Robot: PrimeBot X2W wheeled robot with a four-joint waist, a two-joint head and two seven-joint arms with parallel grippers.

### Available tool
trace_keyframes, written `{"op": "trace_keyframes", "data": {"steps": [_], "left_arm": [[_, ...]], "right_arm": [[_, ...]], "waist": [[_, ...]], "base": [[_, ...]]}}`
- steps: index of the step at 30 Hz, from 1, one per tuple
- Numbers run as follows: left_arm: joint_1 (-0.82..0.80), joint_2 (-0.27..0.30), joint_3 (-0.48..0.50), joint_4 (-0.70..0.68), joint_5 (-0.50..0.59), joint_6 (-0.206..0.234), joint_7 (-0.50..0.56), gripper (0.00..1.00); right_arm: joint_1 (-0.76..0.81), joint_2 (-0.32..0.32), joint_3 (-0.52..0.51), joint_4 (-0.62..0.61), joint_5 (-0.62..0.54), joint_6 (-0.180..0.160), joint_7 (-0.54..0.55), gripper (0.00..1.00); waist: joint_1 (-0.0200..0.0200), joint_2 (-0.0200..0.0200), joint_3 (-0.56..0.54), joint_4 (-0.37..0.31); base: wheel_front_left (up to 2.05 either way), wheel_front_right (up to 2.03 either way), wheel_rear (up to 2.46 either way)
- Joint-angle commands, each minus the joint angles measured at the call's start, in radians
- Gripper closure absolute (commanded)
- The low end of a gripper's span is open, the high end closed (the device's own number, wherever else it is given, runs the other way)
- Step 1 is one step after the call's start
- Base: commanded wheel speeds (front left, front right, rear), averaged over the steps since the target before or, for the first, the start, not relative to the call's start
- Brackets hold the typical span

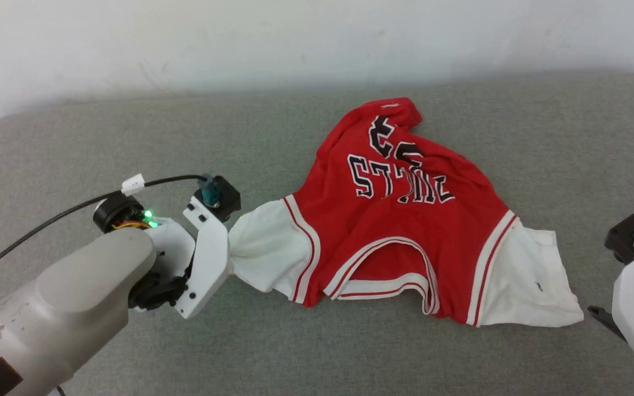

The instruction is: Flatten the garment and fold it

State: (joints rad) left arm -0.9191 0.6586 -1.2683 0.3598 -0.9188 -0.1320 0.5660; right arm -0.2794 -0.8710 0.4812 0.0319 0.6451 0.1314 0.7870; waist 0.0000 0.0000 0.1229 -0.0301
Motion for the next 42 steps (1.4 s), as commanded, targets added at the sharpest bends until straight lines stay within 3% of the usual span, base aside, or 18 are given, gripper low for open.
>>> {"op": "trace_keyframes", "data": {"steps": [1, 10, 16, 17, 18, 23, 28, 32, 37, 42], "left_arm": [[-0.016, -0.01, 0.004, 0.01, -0.003, 0.001, -0.012, 1.0], [-0.053, -0.04, -0.002, 0.038, 0.002, 0.001, -0.048, 1.0], [-0.05, -0.043, -0.006, 0.06, 0.003, 0.001, -0.069, 1.0], [-0.047, -0.043, -0.007, 0.063, 0.004, 0.001, -0.071, 1.0], [-0.043, -0.043, -0.008, 0.067, 0.006, 0.001, -0.074, 1.0], [-0.017, -0.042, -0.01, 0.084, 0.001, 0.001, -0.116, 1.0], [0.017, -0.006, 0.01, 0.071, -0.01, 0.002, -0.238, 1.0], [0.03, 0.03, 0.046, 0.029, -0.008, 0.026, -0.326, 1.0], [0.019, 0.068, 0.102, -0.028, -0.03, 0.054, -0.387, 1.0], [-0.026, 0.098, 0.187, -0.11, -0.051, 0.101, -0.459, 1.0]], "right_arm": [[-0.036, 0.011, 0.02, 0.034, 0.031, -0.001, 0.014, 0.0], [-0.115, 0.149, 0.095, 0.288, 0.097, -0.001, -0.059, 0.0], [-0.117, 0.168, 0.19, 0.365, 0.124, -0.001, -0.124, 0.0], [-0.123, 0.167, 0.199, 0.37, 0.126, -0.001, -0.144, 0.74], [-0.126, 0.167, 0.208, 0.373, 0.136, -0.001, -0.159, 1.0], [-0.154, 0.134, 0.243, 0.354, 0.153, -0.001, -0.264, 1.0], [-0.168, 0.094, 0.234, 0.284, 0.15, -0.001, -0.41, 1.0], [-0.162, 0.068, 0.165, 0.224, 0.152, -0.001, -0.521, 1.0], [-0.165, 0.053, 0.088, 0.156, 0.144, -0.001, -0.579, 1.0], [-0.189, 0.08, -0.038, 0.088, 0.12, -0.001, -0.655, 1.0]], "waist": [[0.0, 0.0, 0.017, 0.016], [0.0, 0.0, 0.077, 0.06], [0.0, 0.0, 0.078, 0.063], [0.0, 0.0, 0.073, 0.061], [0.0, 0.0, 0.067, 0.058], [0.0, 0.0, 0.022, 0.043], [0.0, 0.0, -0.047, 0.022], [0.0, 0.0, -0.099, 0.017], [0.0, 0.0, -0.132, 0.017], [0.0, 0.0, -0.154, 0.018]], "base": [[0.0, 0.0, 0.0], [0.0, 0.0, 0.0], [0.0, 0.0, 0.0], [0.0, 0.0, 0.0], [0.0, 0.0, 0.0], [0.0, 0.0, 0.0], [0.0, 0.0, 0.0], [0.0, 0.0, 0.0], [0.0, 0.0, 0.0], [0.0, 0.0, 0.0]]}}
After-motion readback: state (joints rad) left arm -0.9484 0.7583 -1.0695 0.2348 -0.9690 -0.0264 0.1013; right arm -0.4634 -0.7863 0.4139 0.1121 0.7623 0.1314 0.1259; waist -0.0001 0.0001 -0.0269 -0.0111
